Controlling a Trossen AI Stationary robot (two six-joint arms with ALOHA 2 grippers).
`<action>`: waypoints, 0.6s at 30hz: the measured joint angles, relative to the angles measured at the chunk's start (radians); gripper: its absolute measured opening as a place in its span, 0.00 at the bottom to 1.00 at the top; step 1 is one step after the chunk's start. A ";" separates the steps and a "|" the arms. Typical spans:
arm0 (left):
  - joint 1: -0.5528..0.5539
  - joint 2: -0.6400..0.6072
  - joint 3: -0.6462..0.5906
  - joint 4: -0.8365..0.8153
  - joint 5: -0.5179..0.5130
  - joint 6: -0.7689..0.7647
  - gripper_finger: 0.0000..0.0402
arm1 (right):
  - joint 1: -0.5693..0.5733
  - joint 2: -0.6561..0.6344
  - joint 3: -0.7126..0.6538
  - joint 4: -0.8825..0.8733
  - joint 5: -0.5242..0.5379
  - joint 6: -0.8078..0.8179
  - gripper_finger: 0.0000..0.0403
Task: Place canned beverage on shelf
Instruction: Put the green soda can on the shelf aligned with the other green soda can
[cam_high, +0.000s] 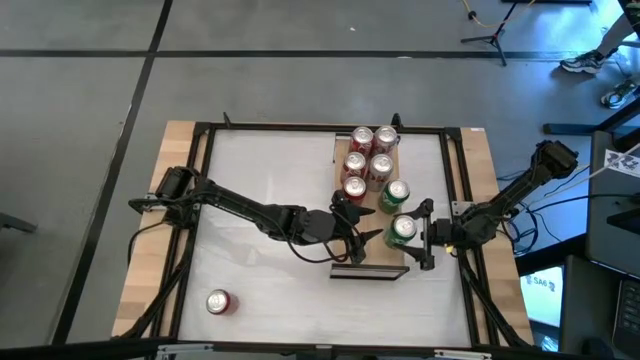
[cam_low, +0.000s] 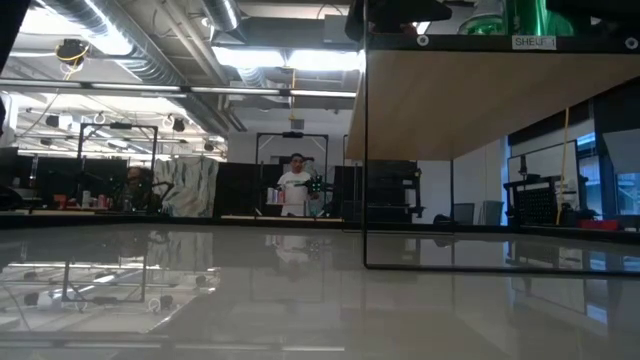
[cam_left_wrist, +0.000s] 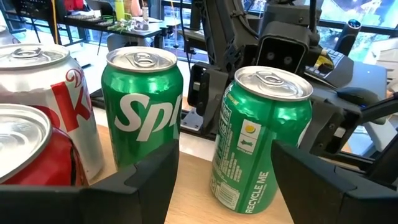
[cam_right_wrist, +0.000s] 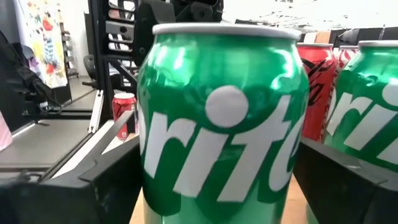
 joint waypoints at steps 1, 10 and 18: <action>0.000 0.000 0.000 0.000 0.000 0.000 0.62 | 0.000 -0.010 0.000 -0.019 0.000 0.000 0.92; 0.000 0.000 0.000 0.000 0.000 0.007 0.62 | 0.001 -0.104 0.000 -0.117 -0.051 0.000 0.92; 0.000 0.000 0.000 0.000 0.000 0.007 0.62 | 0.000 -0.167 0.000 -0.194 -0.110 0.003 0.92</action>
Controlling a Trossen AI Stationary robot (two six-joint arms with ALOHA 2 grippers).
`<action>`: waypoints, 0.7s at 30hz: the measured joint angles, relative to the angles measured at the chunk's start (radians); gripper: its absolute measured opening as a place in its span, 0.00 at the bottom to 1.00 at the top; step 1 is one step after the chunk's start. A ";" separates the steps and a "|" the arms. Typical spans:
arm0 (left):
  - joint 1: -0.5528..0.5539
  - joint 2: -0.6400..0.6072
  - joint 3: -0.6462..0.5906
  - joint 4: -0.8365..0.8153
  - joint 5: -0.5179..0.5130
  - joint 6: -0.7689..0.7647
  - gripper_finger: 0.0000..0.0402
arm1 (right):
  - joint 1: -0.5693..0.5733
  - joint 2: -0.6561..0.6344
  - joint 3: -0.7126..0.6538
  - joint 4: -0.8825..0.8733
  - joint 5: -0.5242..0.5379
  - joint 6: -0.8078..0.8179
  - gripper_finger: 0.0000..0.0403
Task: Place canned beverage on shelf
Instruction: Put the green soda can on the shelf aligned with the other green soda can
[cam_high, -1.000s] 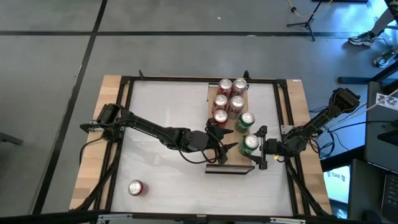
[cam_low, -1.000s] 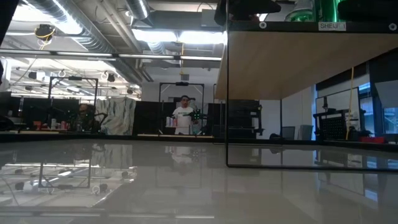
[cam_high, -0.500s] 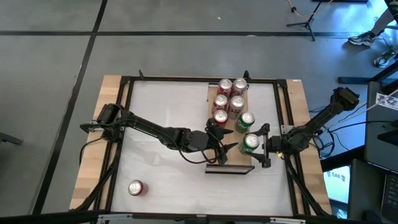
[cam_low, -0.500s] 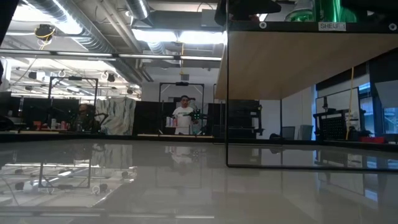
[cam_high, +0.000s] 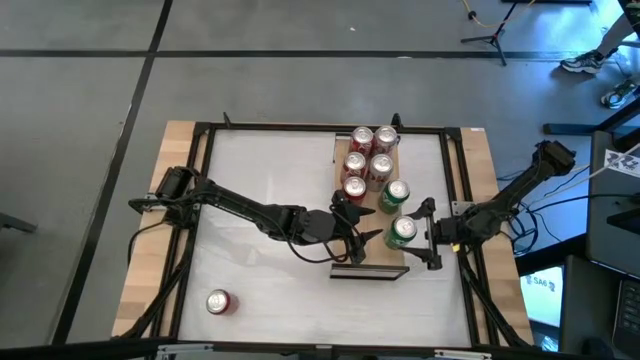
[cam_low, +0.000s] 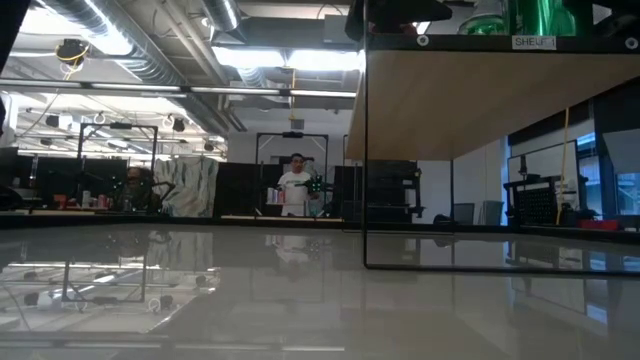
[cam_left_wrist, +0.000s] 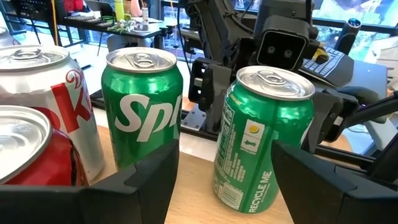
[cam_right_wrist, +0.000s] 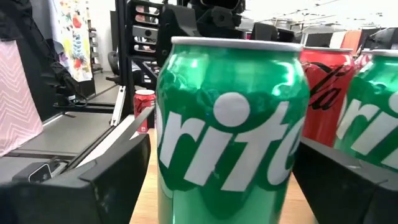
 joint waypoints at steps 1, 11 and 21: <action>0.000 0.000 0.000 0.000 0.000 0.000 0.62 | 0.000 -0.008 0.000 -0.009 0.000 0.000 0.92; 0.000 0.000 0.000 0.000 0.000 0.000 0.62 | 0.000 -0.039 0.000 -0.027 0.000 0.008 0.92; 0.000 0.000 0.000 0.000 0.000 0.000 0.62 | -0.001 -0.022 0.000 -0.032 -0.037 0.026 0.92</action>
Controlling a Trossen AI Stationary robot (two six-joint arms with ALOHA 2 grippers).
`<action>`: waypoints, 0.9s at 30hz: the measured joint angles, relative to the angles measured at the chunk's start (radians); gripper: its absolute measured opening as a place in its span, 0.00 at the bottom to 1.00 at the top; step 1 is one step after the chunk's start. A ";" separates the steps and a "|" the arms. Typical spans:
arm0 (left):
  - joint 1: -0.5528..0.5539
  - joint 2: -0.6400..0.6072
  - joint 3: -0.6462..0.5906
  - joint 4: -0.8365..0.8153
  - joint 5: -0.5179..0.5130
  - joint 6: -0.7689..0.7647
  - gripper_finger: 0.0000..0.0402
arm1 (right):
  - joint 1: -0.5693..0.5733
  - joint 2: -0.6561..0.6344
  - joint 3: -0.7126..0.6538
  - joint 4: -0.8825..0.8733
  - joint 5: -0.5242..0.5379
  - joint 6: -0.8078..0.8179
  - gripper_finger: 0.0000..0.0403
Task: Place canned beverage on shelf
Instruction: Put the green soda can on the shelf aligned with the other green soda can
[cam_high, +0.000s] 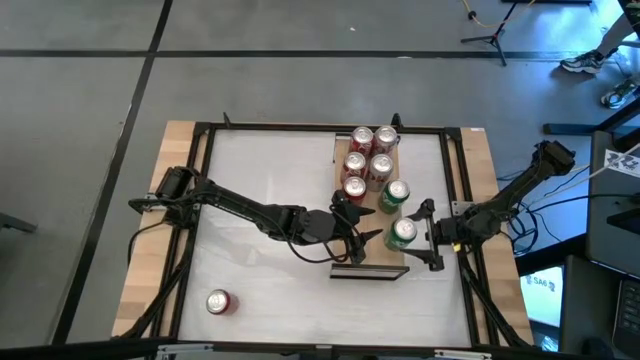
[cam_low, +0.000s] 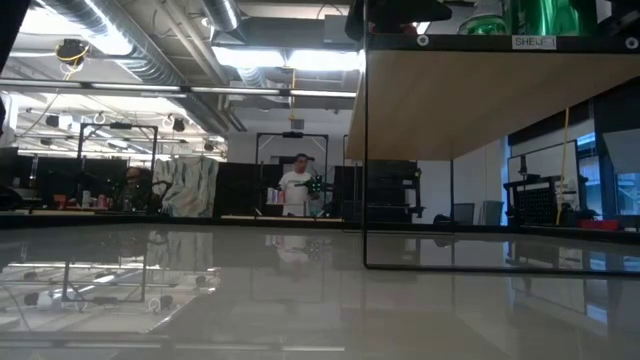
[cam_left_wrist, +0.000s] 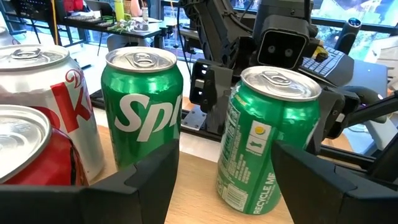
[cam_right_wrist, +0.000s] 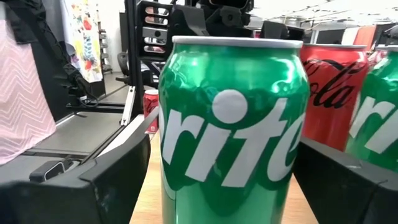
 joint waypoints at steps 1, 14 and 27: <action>0.000 0.000 0.000 0.000 0.000 0.000 0.62 | 0.000 0.000 0.000 -0.001 -0.003 0.000 0.92; -0.002 -0.032 0.000 -0.028 0.003 0.052 0.62 | 0.000 0.000 0.000 -0.003 -0.004 0.000 0.85; -0.002 -0.146 -0.001 -0.189 0.004 0.052 0.62 | 0.000 0.001 0.000 0.004 0.033 0.022 0.75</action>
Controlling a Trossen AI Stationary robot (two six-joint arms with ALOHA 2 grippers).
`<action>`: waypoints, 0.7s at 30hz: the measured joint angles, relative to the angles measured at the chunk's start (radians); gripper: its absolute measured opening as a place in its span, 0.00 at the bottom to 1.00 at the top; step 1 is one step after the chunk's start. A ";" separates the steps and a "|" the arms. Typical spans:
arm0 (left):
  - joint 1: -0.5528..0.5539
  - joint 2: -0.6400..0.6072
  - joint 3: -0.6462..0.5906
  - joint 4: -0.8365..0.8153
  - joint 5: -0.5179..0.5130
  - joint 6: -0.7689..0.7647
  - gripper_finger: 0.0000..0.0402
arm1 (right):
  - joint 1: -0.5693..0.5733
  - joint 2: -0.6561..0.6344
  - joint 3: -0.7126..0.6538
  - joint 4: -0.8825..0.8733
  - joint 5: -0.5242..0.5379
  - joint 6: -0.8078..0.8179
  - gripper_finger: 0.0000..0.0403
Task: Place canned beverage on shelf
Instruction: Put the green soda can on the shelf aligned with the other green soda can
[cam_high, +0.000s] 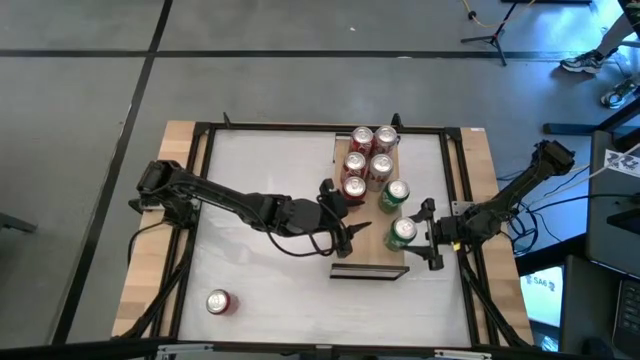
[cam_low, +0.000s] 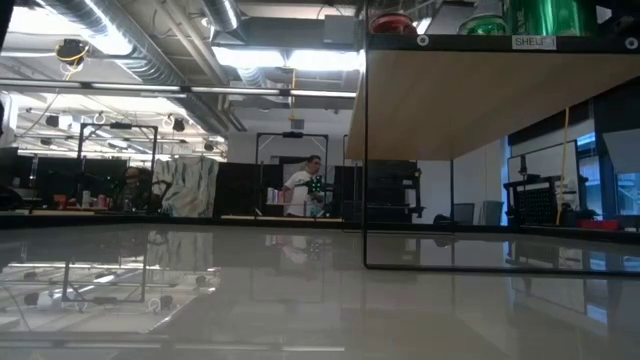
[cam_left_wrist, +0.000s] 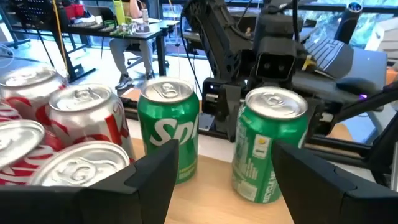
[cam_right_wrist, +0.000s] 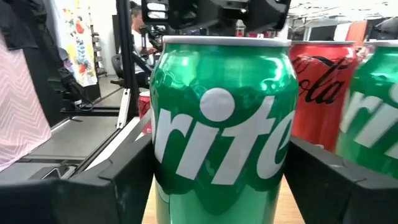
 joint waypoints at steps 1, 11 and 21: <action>0.000 -0.007 0.000 -0.002 0.000 0.000 0.62 | 0.000 0.000 0.000 0.001 0.008 0.002 0.75; 0.001 -0.022 0.000 -0.015 0.001 0.000 0.62 | -0.016 0.058 -0.001 0.097 0.026 0.005 0.74; 0.001 -0.022 0.000 -0.013 0.001 0.000 0.62 | -0.107 0.235 0.001 0.281 -0.031 0.008 0.75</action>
